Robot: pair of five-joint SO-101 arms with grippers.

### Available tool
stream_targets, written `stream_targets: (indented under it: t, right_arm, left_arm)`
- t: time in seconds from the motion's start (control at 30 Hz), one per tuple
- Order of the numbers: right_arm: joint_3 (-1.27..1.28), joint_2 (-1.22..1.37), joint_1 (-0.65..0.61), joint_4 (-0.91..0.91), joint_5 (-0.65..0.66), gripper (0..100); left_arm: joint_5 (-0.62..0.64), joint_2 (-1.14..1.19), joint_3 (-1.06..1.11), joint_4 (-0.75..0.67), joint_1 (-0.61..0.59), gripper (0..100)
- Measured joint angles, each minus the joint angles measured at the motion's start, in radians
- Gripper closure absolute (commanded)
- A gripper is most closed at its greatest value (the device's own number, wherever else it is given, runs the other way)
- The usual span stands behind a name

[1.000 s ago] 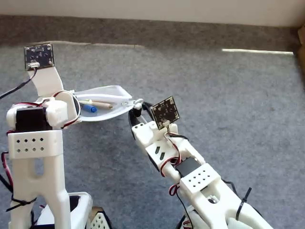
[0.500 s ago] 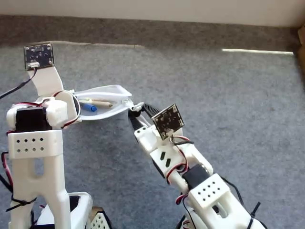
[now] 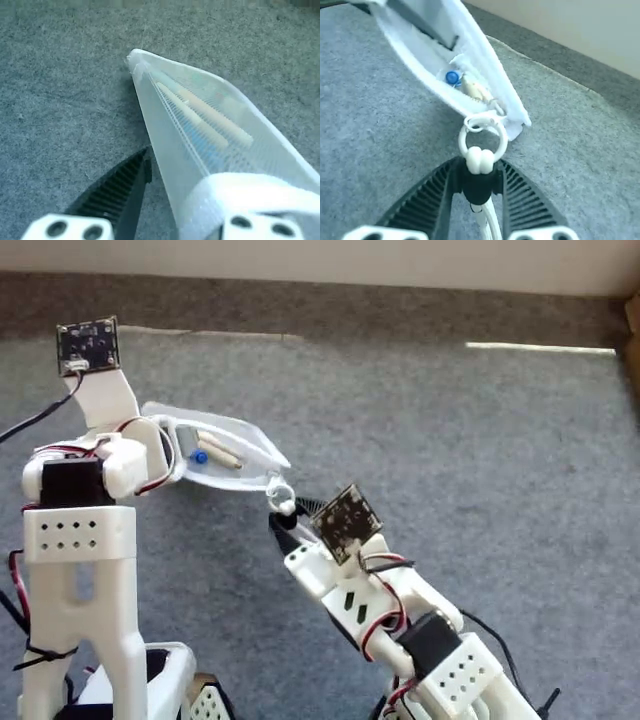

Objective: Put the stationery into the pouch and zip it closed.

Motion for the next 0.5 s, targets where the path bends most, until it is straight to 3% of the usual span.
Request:
stream_targets:
  t: [0.27, 0.5]
  right_arm:
    - [0.000, -0.153, -0.048, 0.169, 0.063, 96.2]
    - [0.091, -0.233, -0.055, 0.173, 0.117, 96.2]
  left_arm:
    - [-0.005, 0.000, 0.000, -0.137, 0.170, 75]
    - [-0.184, 0.002, 0.000, -0.190, 0.356, 75]
